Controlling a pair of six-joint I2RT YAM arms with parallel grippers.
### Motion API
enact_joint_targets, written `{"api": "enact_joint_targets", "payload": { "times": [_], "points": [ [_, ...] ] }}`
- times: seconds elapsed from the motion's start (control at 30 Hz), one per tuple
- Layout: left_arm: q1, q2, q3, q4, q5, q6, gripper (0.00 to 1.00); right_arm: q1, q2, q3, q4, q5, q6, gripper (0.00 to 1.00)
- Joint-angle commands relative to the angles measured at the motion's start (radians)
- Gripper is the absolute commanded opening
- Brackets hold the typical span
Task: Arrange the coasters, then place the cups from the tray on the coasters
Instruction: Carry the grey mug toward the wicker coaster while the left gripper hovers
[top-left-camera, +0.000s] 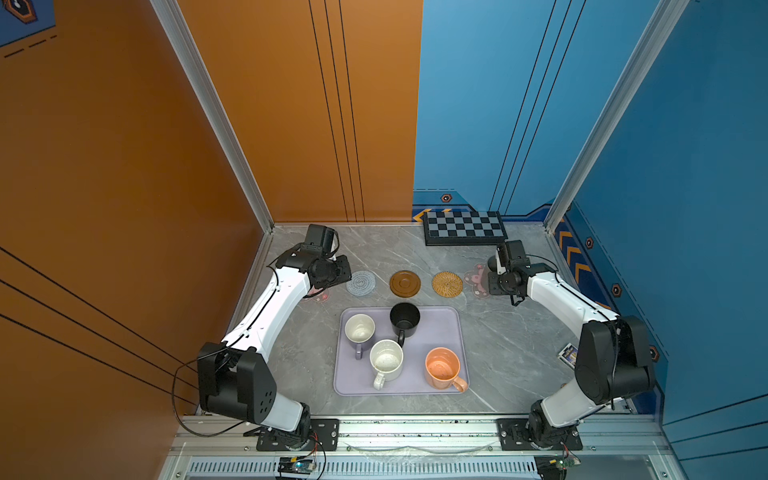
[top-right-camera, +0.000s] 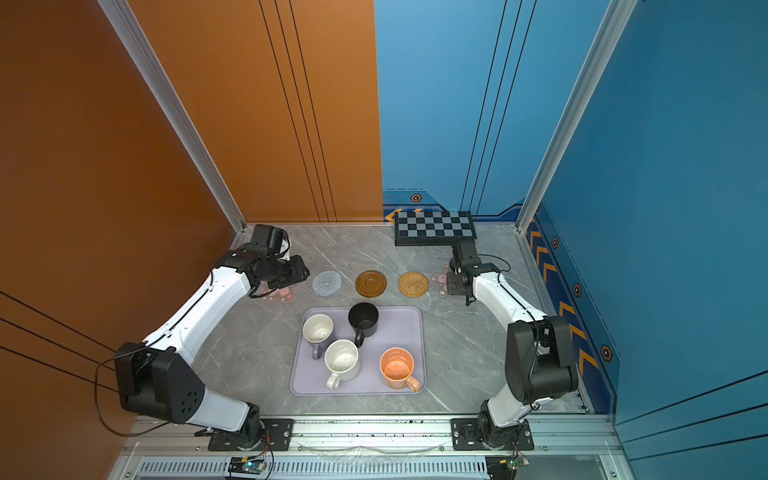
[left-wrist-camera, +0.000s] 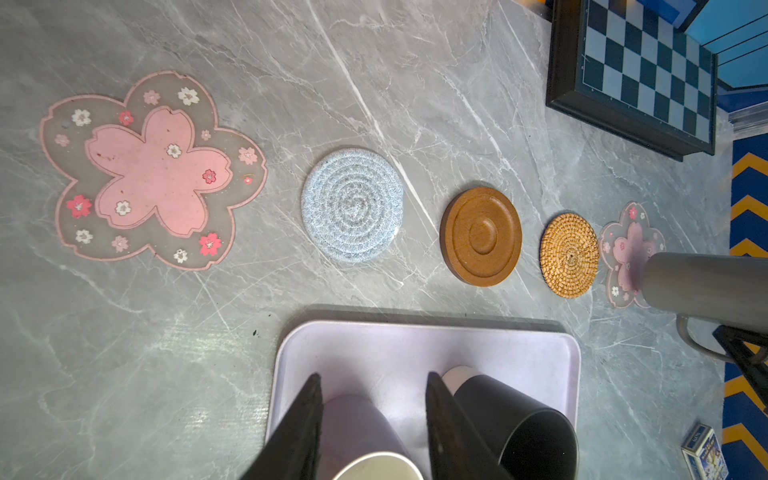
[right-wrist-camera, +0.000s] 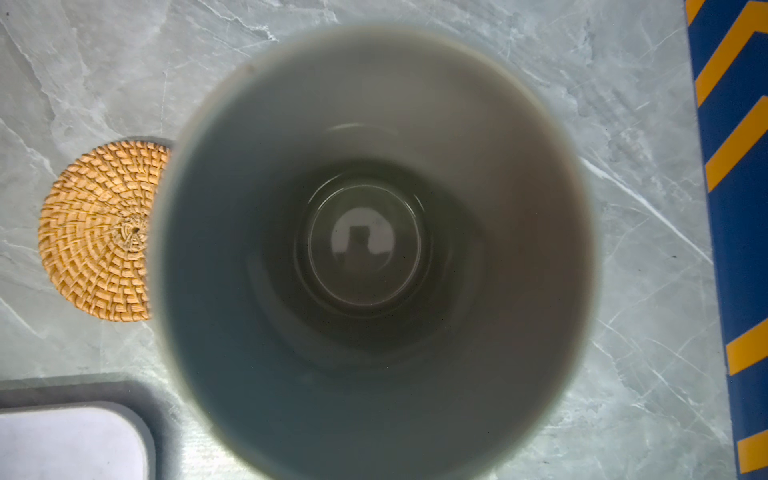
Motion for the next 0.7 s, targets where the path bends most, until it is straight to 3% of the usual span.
{"api": "enact_joint_targets", "payload": {
  "times": [0.0,0.67],
  "points": [
    [-0.009,0.019,0.021,-0.015,-0.011,0.021,0.43,-0.006,-0.017,0.036,0.12,-0.016,-0.02,0.0],
    [-0.021,0.058,0.049,-0.015,-0.011,0.016,0.42,-0.022,0.06,0.075,0.122,0.001,-0.061,0.0]
  ]
}}
